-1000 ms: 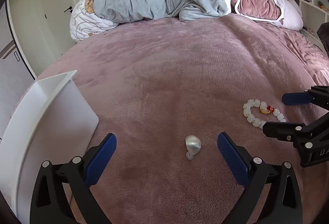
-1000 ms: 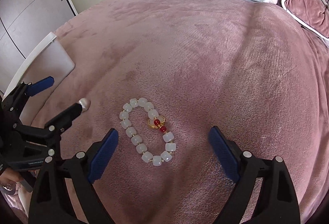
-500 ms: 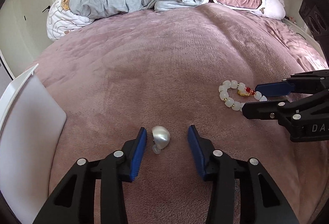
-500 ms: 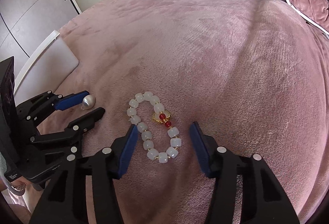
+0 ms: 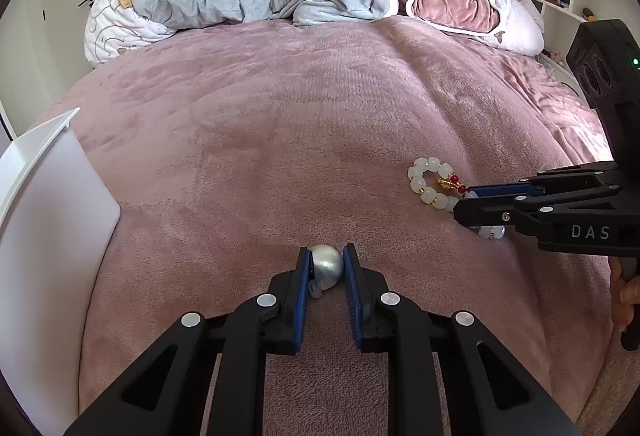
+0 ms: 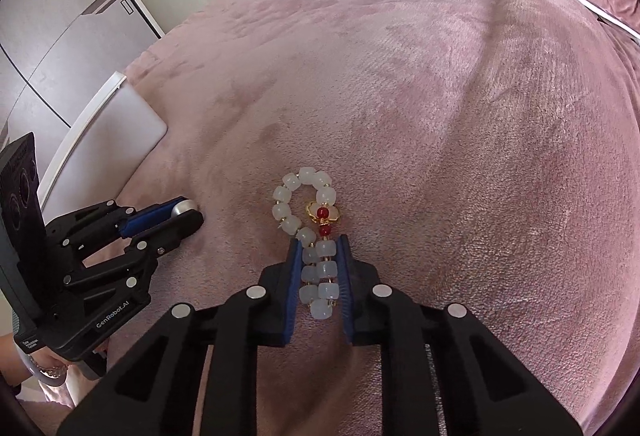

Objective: Organize jewelry
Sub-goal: 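Grasp the other silver shell pendant with the left tool while the right tool grasps the white bead bracelet, then carry both items over the white bin and open both tools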

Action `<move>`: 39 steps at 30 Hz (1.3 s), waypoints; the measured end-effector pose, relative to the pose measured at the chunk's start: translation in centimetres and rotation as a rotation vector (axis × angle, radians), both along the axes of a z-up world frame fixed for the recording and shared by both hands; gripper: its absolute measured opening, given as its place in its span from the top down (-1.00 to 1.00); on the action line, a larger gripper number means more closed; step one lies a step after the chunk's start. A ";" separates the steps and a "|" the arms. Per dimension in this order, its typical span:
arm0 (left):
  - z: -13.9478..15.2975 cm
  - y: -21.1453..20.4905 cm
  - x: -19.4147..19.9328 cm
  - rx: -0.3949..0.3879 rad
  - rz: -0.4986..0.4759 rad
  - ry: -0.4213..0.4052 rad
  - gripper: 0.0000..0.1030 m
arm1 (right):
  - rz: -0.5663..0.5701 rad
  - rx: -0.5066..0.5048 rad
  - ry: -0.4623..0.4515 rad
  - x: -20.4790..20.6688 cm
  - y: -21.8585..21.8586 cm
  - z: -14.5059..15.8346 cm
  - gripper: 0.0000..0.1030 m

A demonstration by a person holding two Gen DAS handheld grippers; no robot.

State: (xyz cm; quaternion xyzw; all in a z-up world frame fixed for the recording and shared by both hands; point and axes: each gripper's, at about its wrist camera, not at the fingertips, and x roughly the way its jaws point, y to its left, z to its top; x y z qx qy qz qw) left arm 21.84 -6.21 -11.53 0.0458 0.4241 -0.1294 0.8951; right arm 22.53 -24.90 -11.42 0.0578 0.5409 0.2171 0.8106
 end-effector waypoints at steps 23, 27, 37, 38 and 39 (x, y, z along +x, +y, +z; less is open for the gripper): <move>12.8 9.8 -7.8 0.013 0.113 -0.225 0.58 | 0.081 0.138 -0.209 -2.6 3.3 11.2 0.79; 16.0 13.1 -8.7 0.011 0.160 -0.263 0.58 | 0.111 0.169 -0.245 -1.8 6.2 13.9 0.79; 18.3 21.1 -9.7 0.040 0.295 -0.241 0.58 | 0.241 0.189 -0.290 0.8 16.9 17.7 0.79; 18.2 22.0 -9.8 0.044 0.312 -0.231 0.58 | 0.252 0.192 -0.286 1.1 18.0 17.9 0.79; 17.8 22.8 -9.7 0.049 0.326 -0.219 0.58 | 0.263 0.197 -0.281 1.5 19.1 18.0 0.79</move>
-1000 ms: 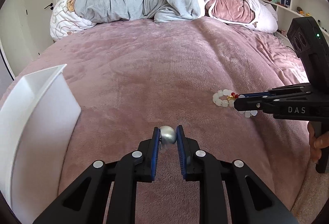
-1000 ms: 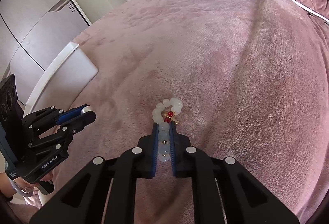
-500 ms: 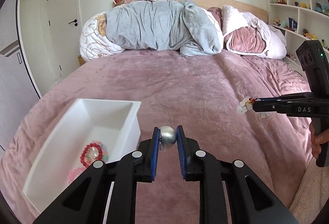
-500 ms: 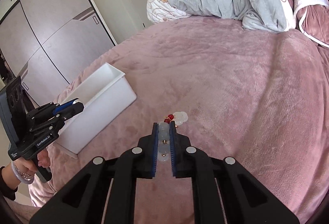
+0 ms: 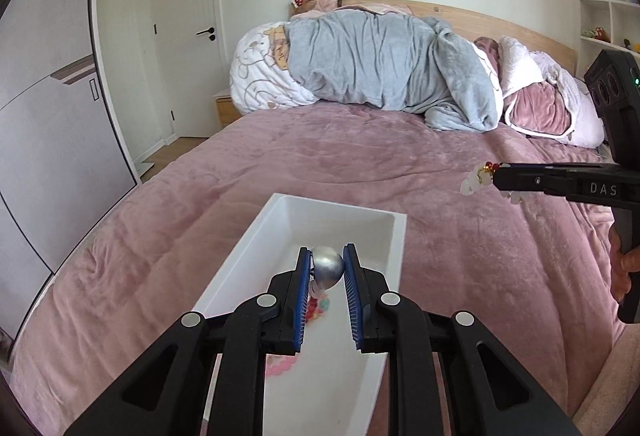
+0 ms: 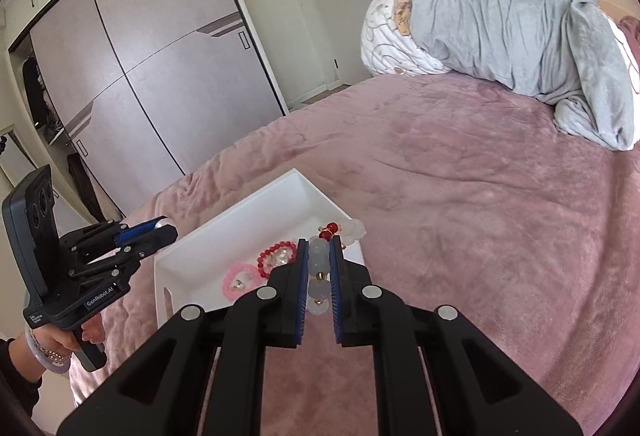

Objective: Organize jewelry
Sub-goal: 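Carry both items over the white bin and open both tools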

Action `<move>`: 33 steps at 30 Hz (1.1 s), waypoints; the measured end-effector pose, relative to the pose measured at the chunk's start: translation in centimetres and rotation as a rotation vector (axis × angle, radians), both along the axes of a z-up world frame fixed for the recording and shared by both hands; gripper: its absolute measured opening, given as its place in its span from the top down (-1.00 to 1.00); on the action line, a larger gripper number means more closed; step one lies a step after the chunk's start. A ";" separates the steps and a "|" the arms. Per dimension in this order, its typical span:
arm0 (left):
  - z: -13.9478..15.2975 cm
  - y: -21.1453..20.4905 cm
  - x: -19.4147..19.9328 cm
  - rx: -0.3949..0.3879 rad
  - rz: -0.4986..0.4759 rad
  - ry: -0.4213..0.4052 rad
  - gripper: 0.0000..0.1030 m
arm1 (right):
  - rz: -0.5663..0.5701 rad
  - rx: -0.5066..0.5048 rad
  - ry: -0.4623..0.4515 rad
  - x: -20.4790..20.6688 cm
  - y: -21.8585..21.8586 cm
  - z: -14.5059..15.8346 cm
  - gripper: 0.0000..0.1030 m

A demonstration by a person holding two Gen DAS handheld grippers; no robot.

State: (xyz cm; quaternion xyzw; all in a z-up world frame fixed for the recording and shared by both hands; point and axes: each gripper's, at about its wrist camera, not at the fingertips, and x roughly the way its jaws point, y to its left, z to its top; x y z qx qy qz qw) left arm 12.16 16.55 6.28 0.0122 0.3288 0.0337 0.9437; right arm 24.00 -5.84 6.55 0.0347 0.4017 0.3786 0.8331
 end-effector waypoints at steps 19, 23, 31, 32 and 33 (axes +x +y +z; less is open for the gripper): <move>-9.6 7.8 -0.1 -0.101 0.131 0.156 0.58 | 0.112 -0.147 0.119 2.6 15.2 -8.0 0.79; -10.5 8.0 -0.5 -0.092 0.139 0.167 0.57 | 0.105 -0.183 0.151 2.3 16.0 -10.9 0.78; -10.5 7.7 -1.7 -0.073 0.150 0.119 -0.01 | 0.106 -0.176 0.150 1.9 16.2 -11.9 0.70; -10.4 7.6 -1.9 -0.071 0.153 0.108 -0.04 | 0.105 -0.176 0.141 1.8 16.2 -11.6 0.56; -10.2 7.6 -2.1 -0.071 0.157 0.095 -0.08 | 0.101 -0.173 0.131 1.7 16.0 -11.3 0.37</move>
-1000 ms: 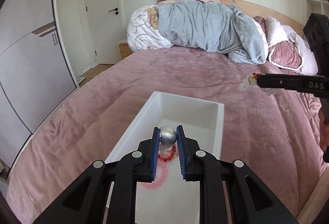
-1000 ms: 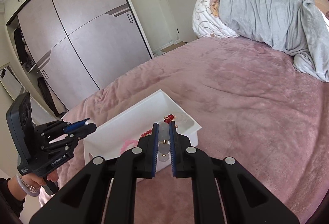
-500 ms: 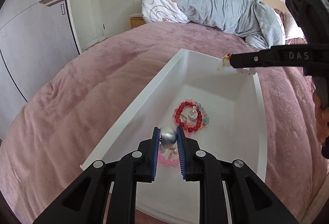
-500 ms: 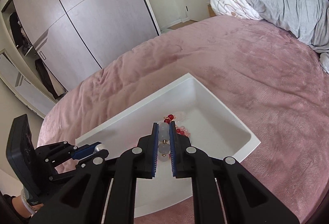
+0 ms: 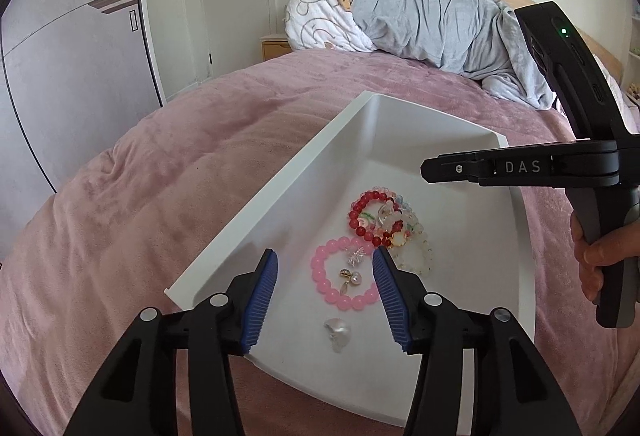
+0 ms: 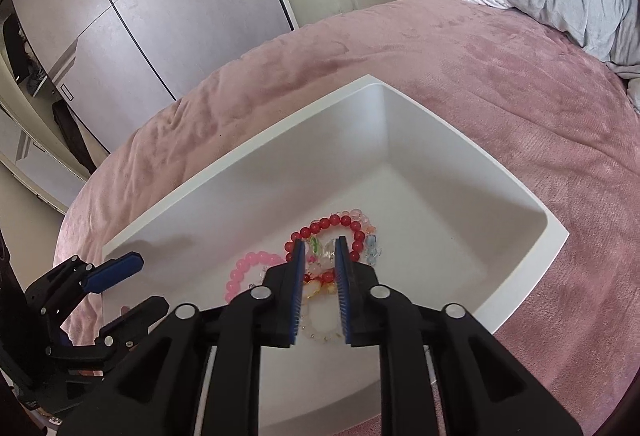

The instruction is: Organize jewelry

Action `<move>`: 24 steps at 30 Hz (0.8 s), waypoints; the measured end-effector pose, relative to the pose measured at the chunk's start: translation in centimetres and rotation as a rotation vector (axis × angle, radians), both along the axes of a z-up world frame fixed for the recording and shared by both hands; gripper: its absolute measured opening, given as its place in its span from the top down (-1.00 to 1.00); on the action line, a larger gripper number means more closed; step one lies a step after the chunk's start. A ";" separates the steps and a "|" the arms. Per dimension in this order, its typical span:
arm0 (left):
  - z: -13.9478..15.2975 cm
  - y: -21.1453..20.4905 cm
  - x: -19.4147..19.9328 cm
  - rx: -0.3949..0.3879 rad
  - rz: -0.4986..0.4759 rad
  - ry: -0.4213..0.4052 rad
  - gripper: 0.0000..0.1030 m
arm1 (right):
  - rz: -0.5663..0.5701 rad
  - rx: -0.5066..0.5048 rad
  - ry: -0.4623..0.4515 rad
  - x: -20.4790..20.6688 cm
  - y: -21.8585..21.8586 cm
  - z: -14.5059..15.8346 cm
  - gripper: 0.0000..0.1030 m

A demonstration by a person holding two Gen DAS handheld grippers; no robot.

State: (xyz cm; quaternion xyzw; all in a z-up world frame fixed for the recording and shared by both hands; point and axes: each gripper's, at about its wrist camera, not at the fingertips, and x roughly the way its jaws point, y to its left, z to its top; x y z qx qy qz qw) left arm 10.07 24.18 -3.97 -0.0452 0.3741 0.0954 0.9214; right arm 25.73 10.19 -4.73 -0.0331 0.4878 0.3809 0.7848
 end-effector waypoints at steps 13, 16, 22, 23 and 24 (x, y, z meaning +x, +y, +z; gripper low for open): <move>6.2 -1.8 -2.1 -0.005 0.078 -0.198 -0.59 | 0.031 0.075 -0.186 -2.7 -3.5 8.5 -0.16; 7.8 -3.1 -2.4 0.017 0.069 -0.224 -0.67 | 0.039 0.089 -0.240 -3.8 -5.0 11.0 -0.30; 10.3 -6.7 -3.6 0.106 0.033 -0.245 -0.80 | 0.030 0.136 -0.320 -6.1 -9.1 15.0 -0.53; 10.6 -7.3 -3.9 0.112 0.026 -0.246 -0.80 | 0.028 0.142 -0.332 -6.5 -9.7 15.5 -0.56; 10.8 -7.9 -4.3 0.111 0.023 -0.249 -0.80 | 0.025 0.144 -0.348 -7.0 -10.3 15.9 -0.61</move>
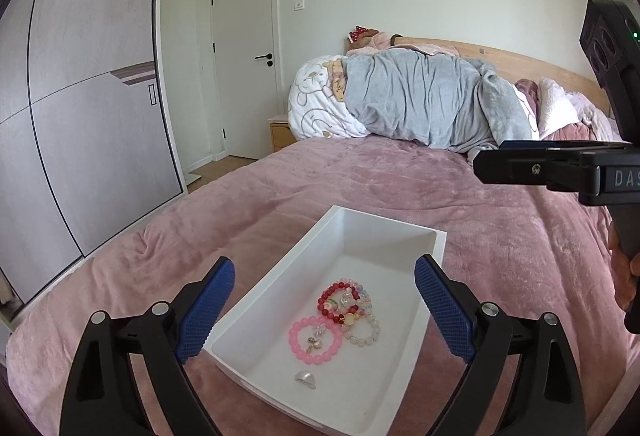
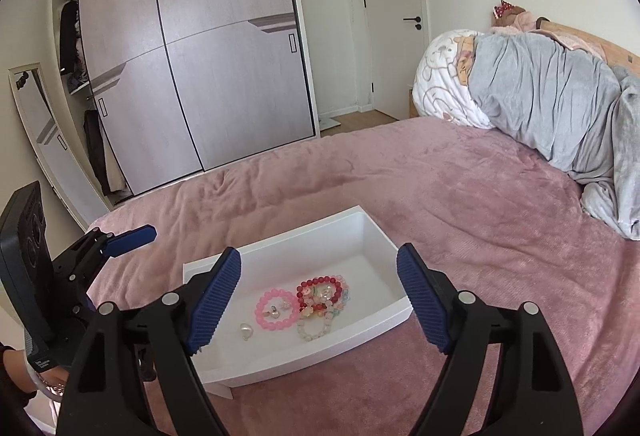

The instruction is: Organize jewelry

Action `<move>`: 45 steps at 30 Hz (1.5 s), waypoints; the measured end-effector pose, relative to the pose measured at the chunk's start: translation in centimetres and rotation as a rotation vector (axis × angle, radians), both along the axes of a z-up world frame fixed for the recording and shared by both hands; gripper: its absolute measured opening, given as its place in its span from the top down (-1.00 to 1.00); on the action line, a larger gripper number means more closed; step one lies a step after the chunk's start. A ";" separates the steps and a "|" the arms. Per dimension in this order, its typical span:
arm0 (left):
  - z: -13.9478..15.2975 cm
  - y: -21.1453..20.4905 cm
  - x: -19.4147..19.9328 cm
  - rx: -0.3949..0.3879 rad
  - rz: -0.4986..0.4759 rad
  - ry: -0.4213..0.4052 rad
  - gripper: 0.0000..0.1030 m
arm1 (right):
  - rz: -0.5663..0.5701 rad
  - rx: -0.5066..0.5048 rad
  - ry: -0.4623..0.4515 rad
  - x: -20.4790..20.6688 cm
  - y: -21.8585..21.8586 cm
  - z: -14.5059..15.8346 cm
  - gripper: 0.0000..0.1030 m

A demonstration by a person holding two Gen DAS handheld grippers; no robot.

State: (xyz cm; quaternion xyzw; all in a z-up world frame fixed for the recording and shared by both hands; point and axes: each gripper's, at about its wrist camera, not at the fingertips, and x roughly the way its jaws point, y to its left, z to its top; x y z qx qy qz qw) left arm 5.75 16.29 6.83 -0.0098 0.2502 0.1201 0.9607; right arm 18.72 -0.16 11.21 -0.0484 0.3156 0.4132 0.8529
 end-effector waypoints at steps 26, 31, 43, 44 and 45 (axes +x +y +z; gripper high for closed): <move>-4.2 -6.3 -5.6 0.069 0.095 -0.048 -0.93 | -0.036 0.012 -0.138 -6.8 -6.9 -3.5 -0.90; -5.8 -6.5 -5.6 0.098 0.167 -0.021 -0.93 | -0.016 0.027 -0.170 -7.2 -6.9 -5.8 -0.90; -10.2 -3.7 -7.3 0.018 0.379 -0.024 -0.93 | 0.017 -0.051 -0.206 -8.2 -3.6 -12.8 -0.90; -10.4 -3.6 -7.2 0.018 0.387 -0.022 -0.93 | 0.015 -0.055 -0.211 -8.2 -3.3 -13.0 -0.90; -10.4 -3.6 -7.2 0.019 0.389 -0.018 -0.93 | 0.018 -0.059 -0.208 -8.2 -3.2 -13.2 -0.90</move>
